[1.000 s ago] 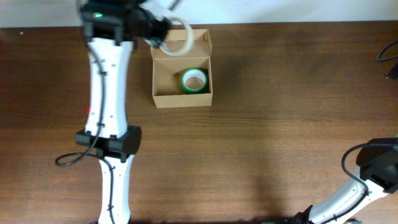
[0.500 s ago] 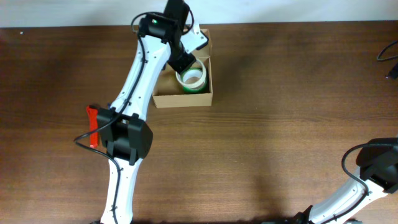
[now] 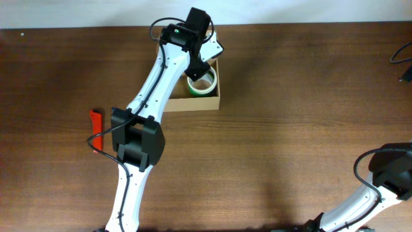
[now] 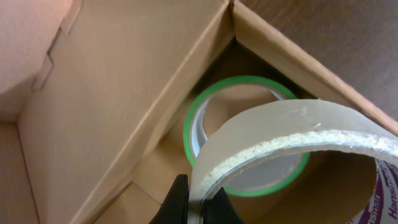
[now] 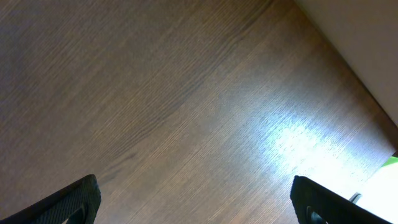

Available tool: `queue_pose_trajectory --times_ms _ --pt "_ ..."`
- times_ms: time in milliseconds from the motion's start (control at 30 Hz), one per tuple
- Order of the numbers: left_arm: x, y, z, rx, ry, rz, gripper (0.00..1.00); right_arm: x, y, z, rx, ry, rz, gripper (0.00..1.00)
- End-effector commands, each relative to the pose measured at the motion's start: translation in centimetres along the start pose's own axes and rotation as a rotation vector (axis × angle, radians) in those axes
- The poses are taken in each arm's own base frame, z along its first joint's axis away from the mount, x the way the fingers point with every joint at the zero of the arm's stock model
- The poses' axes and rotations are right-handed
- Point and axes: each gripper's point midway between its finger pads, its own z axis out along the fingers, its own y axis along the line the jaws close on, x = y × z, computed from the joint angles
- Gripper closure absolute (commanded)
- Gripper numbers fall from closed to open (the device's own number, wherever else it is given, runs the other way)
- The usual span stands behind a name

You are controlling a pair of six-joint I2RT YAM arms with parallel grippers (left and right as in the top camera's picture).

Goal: Pack container
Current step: 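Lower the white tape into the box beside the green tape, release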

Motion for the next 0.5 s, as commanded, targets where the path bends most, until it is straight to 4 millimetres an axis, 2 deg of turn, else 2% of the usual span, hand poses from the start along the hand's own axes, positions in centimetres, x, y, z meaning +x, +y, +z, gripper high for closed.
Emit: queue_pose_trajectory --times_ms 0,167,467 --pt "0.8 -0.2 2.2 0.003 0.046 -0.005 0.98 0.0 -0.2 -0.4 0.01 -0.013 0.001 0.01" --pt "1.0 -0.4 3.5 0.011 0.06 -0.008 0.98 0.0 -0.2 -0.4 0.01 -0.013 0.001 0.01" --pt "0.3 0.4 3.5 -0.026 0.034 -0.014 0.98 0.0 -0.2 -0.4 0.01 -0.013 0.001 0.01"
